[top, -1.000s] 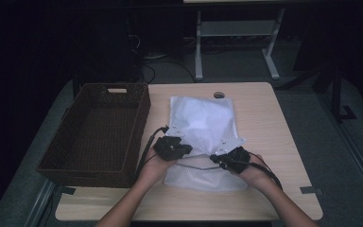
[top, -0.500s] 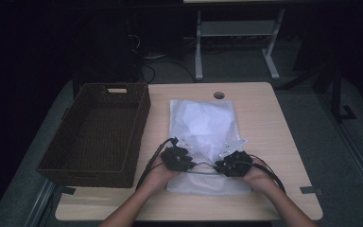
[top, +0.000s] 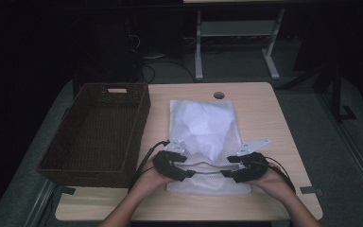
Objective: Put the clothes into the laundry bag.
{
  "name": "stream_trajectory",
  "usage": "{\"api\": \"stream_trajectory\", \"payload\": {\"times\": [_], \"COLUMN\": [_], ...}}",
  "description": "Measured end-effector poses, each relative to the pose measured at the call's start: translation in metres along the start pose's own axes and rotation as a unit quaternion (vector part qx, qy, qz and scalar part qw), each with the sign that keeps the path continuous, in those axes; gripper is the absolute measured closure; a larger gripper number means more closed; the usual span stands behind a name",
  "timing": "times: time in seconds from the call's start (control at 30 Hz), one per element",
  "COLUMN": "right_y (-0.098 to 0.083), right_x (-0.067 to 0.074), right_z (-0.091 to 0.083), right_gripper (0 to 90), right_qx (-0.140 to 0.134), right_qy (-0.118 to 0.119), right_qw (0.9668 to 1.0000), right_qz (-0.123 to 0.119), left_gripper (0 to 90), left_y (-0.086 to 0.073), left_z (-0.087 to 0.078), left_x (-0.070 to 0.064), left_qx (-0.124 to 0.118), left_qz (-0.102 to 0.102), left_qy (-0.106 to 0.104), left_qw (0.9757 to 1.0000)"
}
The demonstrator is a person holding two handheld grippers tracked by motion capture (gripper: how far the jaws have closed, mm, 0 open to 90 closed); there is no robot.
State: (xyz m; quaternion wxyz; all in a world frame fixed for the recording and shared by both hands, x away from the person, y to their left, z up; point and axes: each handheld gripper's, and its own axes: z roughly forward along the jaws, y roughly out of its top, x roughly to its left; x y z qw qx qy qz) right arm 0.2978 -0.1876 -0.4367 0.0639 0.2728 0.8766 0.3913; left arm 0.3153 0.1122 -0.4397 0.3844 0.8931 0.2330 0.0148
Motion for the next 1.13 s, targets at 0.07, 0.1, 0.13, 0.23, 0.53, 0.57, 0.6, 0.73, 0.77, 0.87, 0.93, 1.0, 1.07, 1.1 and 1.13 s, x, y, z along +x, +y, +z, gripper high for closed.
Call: {"api": "stream_trajectory", "payload": {"times": [0.07,0.1,0.13,0.23,0.53,0.57,0.6,0.73,0.77,0.87,0.93,1.0,1.07,1.1,1.13], "right_y": [-0.006,-0.009,-0.012,-0.018,-0.041,-0.045,-0.049,-0.064,-0.068,-0.080,-0.086,-0.088,-0.086,-0.086,-0.086], "right_x": [0.001,0.002,0.003,0.006,0.008,0.008,0.007,0.011,0.013,0.017,0.018,0.018,0.017,0.017,0.017], "right_z": [-0.005,-0.008,-0.010,-0.016,-0.033,-0.035,-0.038,-0.048,-0.050,-0.055,-0.055,-0.055,-0.054,-0.053,-0.053], "right_gripper": [34.7,33.6,31.9,27.1,15.5,14.7,14.1,12.5,11.5,11.0,11.1,11.0,10.8,10.8,10.8], "right_qx": [-0.008,-0.012,-0.017,-0.026,-0.034,-0.034,-0.036,-0.042,-0.041,-0.039,-0.032,-0.025,-0.026,-0.028,-0.028], "right_qy": [-0.005,-0.007,-0.010,-0.023,-0.053,-0.057,-0.060,-0.077,-0.083,-0.090,-0.087,-0.087,-0.090,-0.089,-0.088], "right_qw": [1.0000,0.9999,0.9998,0.9994,0.9979,0.9977,0.9973,0.9955,0.9951,0.9944,0.9949,0.9952,0.9949,0.9950,0.9950], "right_qz": [0.000,0.003,0.006,0.006,0.013,0.017,0.022,0.034,0.034,0.039,0.041,0.037,0.037,0.036,0.037], "left_gripper": [27.2,25.7,24.2,19.6,13.2,13.2,13.2,12.9,12.9,12.9,12.9,12.9,12.9,12.9,12.9], "left_y": [-0.004,-0.006,-0.008,-0.014,-0.032,-0.034,-0.036,-0.044,-0.046,-0.048,-0.048,-0.048,-0.049,-0.049,-0.048], "left_z": [-0.005,-0.007,-0.009,-0.015,-0.023,-0.024,-0.025,-0.029,-0.030,-0.030,-0.030,-0.030,-0.030,-0.031,-0.031], "left_x": [-0.004,-0.006,-0.008,-0.013,-0.031,-0.032,-0.033,-0.037,-0.038,-0.038,-0.036,-0.035,-0.035,-0.035,-0.034], "left_qx": [-0.003,-0.005,-0.007,-0.015,0.003,0.003,0.003,0.008,0.010,0.014,0.011,0.011,0.011,0.010,0.008], "left_qz": [0.002,0.003,0.004,0.006,0.013,0.012,0.011,0.013,0.013,0.015,0.014,0.013,0.013,0.012,0.012], "left_qy": [0.004,0.006,0.008,0.014,0.040,0.039,0.040,0.050,0.051,0.051,0.050,0.051,0.051,0.052,0.052], "left_qw": [1.0000,1.0000,0.9999,0.9998,0.9991,0.9991,0.9991,0.9986,0.9986,0.9985,0.9986,0.9985,0.9985,0.9985,0.9986]}}
